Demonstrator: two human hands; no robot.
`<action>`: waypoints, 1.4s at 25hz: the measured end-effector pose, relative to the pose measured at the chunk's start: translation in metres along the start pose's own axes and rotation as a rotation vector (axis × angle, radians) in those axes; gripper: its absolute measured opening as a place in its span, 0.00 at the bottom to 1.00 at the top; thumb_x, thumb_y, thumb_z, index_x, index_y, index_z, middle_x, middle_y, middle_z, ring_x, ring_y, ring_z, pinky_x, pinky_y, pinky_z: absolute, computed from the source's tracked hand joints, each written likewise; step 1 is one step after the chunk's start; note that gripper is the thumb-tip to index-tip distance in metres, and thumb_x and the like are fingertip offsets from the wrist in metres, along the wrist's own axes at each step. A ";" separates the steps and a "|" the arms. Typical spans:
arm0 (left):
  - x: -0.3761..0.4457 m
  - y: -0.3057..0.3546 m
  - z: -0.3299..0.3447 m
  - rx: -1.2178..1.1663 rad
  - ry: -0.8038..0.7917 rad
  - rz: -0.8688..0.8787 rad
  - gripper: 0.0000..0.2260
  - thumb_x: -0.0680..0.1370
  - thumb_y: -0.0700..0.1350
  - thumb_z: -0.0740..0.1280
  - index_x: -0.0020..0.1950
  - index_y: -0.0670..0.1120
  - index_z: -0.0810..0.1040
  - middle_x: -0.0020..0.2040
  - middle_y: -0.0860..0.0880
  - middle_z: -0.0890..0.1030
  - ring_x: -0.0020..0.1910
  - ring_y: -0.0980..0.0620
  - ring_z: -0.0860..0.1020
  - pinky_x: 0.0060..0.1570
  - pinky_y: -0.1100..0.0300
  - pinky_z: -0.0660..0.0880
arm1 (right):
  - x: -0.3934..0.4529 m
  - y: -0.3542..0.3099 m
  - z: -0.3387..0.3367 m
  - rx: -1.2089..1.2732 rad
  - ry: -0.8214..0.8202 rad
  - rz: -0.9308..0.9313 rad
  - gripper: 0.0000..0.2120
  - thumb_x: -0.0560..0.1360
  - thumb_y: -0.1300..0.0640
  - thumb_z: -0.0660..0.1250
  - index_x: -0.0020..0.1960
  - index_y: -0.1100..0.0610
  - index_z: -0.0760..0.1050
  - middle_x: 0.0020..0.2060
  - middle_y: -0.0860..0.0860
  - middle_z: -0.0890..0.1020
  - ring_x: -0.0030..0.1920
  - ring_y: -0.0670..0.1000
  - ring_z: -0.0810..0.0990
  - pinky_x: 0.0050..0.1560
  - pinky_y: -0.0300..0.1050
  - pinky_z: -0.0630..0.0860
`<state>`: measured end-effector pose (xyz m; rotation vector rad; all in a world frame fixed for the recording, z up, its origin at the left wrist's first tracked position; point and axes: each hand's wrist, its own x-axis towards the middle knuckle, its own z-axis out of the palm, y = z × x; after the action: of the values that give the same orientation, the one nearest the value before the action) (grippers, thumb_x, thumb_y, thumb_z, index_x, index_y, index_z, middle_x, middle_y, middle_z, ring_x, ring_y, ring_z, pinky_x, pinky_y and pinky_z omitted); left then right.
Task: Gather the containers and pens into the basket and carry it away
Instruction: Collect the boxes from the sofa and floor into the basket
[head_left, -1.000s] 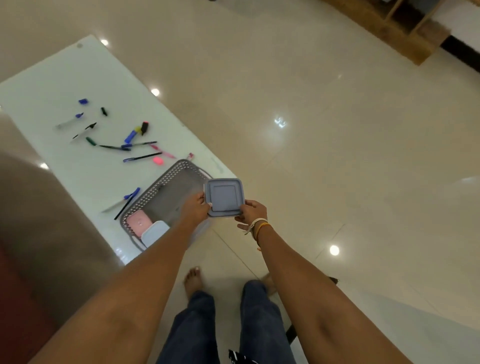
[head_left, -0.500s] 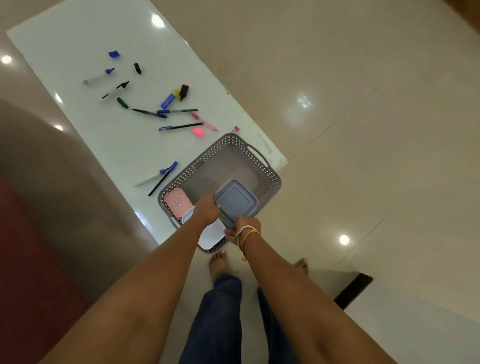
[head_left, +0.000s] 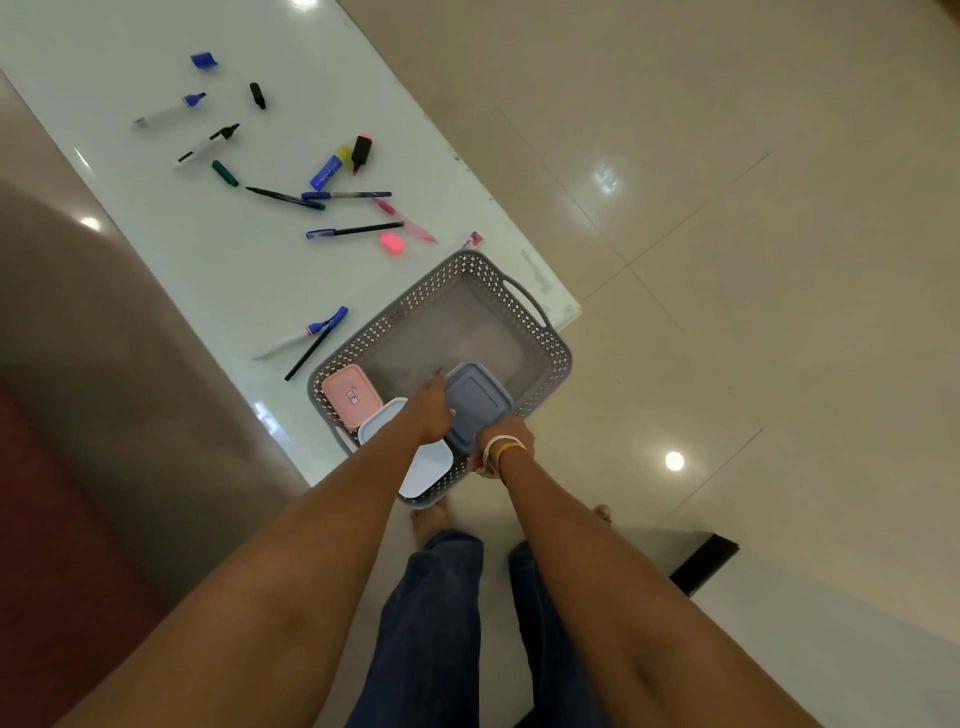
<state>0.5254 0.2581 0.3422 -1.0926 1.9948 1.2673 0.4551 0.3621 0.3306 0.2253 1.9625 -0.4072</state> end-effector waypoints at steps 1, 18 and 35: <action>-0.002 0.002 0.000 0.027 0.006 -0.001 0.31 0.80 0.38 0.61 0.78 0.39 0.47 0.78 0.37 0.55 0.77 0.40 0.56 0.73 0.53 0.56 | -0.003 -0.004 -0.004 -0.047 -0.003 -0.025 0.04 0.71 0.65 0.68 0.41 0.66 0.78 0.40 0.63 0.84 0.47 0.61 0.85 0.49 0.55 0.82; -0.015 0.014 0.003 0.152 0.000 -0.095 0.20 0.80 0.40 0.61 0.71 0.37 0.62 0.72 0.36 0.67 0.68 0.38 0.70 0.67 0.47 0.68 | -0.014 -0.020 -0.017 0.147 -0.099 0.007 0.20 0.74 0.67 0.63 0.65 0.71 0.67 0.44 0.65 0.82 0.47 0.64 0.83 0.52 0.61 0.80; 0.007 0.177 0.005 0.031 0.193 -0.234 0.21 0.82 0.45 0.58 0.72 0.35 0.64 0.73 0.36 0.66 0.71 0.39 0.65 0.69 0.53 0.62 | 0.000 -0.098 -0.206 -0.663 -0.023 -0.581 0.22 0.74 0.58 0.63 0.67 0.61 0.65 0.62 0.61 0.75 0.62 0.62 0.75 0.57 0.49 0.73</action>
<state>0.3716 0.3012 0.4195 -1.4321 1.9460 1.0404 0.2475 0.3507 0.4249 -0.7804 2.0058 -0.1014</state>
